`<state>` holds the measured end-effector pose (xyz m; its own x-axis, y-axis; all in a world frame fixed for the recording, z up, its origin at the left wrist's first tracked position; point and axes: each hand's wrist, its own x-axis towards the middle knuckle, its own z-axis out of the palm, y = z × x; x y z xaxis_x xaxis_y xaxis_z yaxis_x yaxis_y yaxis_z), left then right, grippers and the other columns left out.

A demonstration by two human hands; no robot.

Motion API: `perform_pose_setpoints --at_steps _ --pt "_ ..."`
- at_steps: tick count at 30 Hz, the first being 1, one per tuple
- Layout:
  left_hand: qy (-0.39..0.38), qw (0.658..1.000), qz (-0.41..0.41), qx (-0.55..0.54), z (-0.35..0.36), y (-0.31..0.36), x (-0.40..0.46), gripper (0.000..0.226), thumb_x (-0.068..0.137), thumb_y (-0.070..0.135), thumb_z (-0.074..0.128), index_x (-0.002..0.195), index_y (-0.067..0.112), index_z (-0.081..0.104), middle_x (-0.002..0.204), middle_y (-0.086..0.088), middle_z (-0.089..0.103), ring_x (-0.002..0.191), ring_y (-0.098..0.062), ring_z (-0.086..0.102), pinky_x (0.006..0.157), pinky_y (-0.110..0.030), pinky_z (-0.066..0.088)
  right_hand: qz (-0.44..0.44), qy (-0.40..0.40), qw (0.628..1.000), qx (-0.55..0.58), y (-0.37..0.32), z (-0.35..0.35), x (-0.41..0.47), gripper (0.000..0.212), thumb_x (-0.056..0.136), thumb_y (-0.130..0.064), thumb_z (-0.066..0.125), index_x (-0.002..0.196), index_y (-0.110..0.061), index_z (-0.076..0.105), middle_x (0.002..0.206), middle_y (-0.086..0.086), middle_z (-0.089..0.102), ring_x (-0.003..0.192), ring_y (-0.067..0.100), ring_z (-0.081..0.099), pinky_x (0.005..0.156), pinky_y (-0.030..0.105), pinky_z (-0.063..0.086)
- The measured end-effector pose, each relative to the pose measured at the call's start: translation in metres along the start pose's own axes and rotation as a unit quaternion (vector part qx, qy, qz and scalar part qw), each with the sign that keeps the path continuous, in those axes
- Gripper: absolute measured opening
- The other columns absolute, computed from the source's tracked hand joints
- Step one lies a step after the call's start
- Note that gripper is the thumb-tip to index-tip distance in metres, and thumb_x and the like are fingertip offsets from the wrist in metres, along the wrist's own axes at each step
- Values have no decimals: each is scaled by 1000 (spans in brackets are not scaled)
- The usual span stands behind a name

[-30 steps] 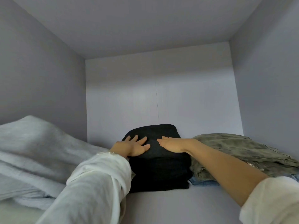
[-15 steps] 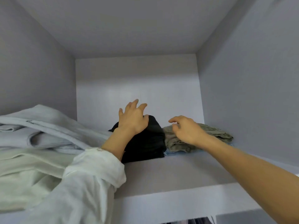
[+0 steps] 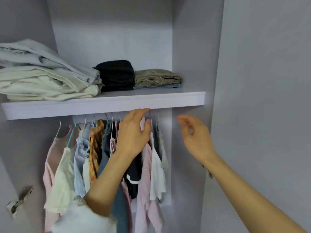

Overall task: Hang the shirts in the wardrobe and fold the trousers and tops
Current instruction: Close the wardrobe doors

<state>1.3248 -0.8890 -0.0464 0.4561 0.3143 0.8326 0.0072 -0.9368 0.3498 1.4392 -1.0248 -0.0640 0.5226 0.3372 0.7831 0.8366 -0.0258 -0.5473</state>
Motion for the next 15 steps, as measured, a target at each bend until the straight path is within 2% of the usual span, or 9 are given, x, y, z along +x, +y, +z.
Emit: perform_pose_setpoints --at_steps 1,4,8,10,12,14,15 --pt "-23 1000 -16 -12 4 13 -22 35 90 10 54 126 12 56 124 -6 57 115 -22 51 93 -16 30 4 10 1000 -10 -3 -17 -23 25 93 -3 45 110 -8 62 101 -6 58 92 5 54 79 2 36" --pt "-97 994 -38 -20 6 47 -75 37 91 12 53 128 13 53 129 -5 54 118 -20 49 95 -18 30 18 27 998 -57 -16 -66 -87 28 89 2 43 109 -1 63 106 8 61 99 25 59 83 26 45" --pt "-165 985 -18 -46 9 90 -108 39 92 14 52 131 13 50 135 -5 48 127 -21 42 100 -19 26 0 84 987 -138 -39 -133 -148 33 84 1 41 111 0 61 110 12 59 102 26 55 88 21 40" --pt "-187 980 1 -62 11 112 -116 40 92 16 51 133 14 48 136 -5 47 127 -22 42 104 -25 27 -39 150 967 -201 -49 -169 -164 34 83 3 42 112 1 59 111 15 57 106 25 50 93 18 35" --pt "-203 976 26 -74 12 131 -123 43 93 16 51 135 15 45 139 -4 44 128 -22 40 106 -32 29 -60 237 932 -267 -53 -199 -173 38 81 2 43 116 3 55 116 20 54 111 25 45 96 25 32" --pt "-218 971 60 -83 8 146 -124 45 92 16 51 137 16 43 141 -3 42 130 -22 38 108 -32 28 7 308 900 -307 -51 -219 -175 49 79 -1 45 127 5 45 128 25 45 121 27 36 102 28 26" --pt "-224 969 75 -77 7 150 -125 46 92 15 51 138 16 42 142 -3 40 130 -22 37 108 -32 26 67 310 901 -297 -48 -222 -173 56 81 -1 46 135 6 36 138 26 36 129 28 29 106 25 19"
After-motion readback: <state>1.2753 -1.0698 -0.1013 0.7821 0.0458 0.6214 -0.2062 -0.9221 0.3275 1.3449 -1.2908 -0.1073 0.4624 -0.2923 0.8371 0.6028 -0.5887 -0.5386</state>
